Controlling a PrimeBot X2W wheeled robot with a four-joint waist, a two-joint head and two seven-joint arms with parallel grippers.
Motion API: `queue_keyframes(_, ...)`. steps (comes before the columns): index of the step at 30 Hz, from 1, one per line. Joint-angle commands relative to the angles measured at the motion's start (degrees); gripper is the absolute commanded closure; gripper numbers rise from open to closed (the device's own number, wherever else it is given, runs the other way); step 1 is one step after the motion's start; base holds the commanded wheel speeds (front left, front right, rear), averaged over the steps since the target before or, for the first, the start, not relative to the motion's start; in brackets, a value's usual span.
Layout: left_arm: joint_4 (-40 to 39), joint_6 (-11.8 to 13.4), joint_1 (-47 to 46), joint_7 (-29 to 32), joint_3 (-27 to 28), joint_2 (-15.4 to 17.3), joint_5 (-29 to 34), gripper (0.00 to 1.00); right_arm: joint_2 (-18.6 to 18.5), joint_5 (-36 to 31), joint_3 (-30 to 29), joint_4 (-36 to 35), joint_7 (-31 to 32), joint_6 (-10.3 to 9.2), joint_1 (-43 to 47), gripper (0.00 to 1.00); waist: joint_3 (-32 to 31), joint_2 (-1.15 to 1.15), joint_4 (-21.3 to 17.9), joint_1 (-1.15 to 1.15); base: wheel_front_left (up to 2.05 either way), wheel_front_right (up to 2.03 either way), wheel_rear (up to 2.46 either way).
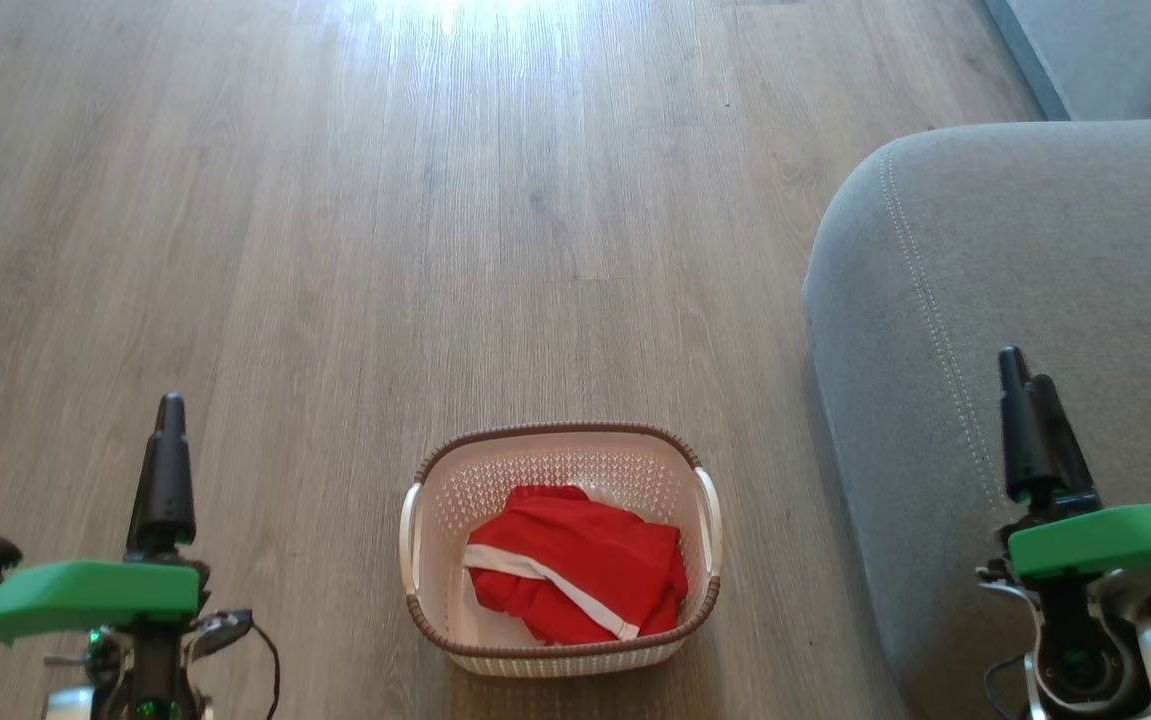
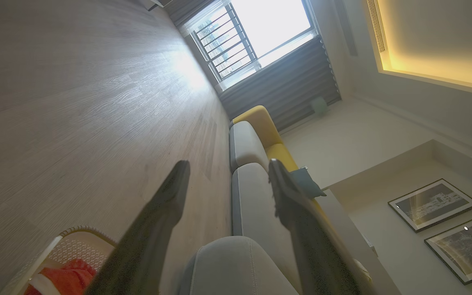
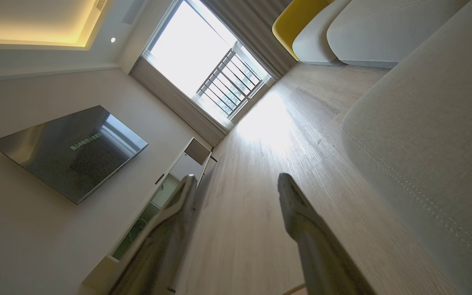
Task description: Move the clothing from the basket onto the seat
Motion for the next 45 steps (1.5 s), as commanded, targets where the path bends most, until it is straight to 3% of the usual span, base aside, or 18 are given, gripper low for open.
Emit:
queue_keyframes(1,-3.0,0.4,-2.9,-0.7,0.5,0.5,1.2,0.00,0.0,-1.8,0.8,-2.6,-0.6,0.22,-2.8,0.00,0.0,0.00,0.0,0.00,0.00,0.00,0.00)
queue_keyframes(23,-9.9,7.9,-2.0,-4.4,-12.0,0.7,28.8,0.00,0.0,-20.8,6.5,-4.5,-4.4,0.30,-2.4,0.00,-1.1,0.00,-0.6,0.00,0.00,0.00,0.00)
queue_keyframes(33,-8.3,11.0,-1.7,-6.1,-17.9,1.1,39.9,0.00,0.0,-28.7,9.5,-2.3,-6.1,0.34,-1.9,0.00,-1.8,0.00,-0.7,0.00,0.00,0.00,0.00)
queue_keyframes(45,-3.1,17.8,-1.5,-8.1,-25.2,3.9,48.6,0.00,0.0,-36.3,11.6,3.4,-8.1,0.39,-1.9,0.00,-2.7,0.00,-1.3,0.00,0.00,0.00,0.00)
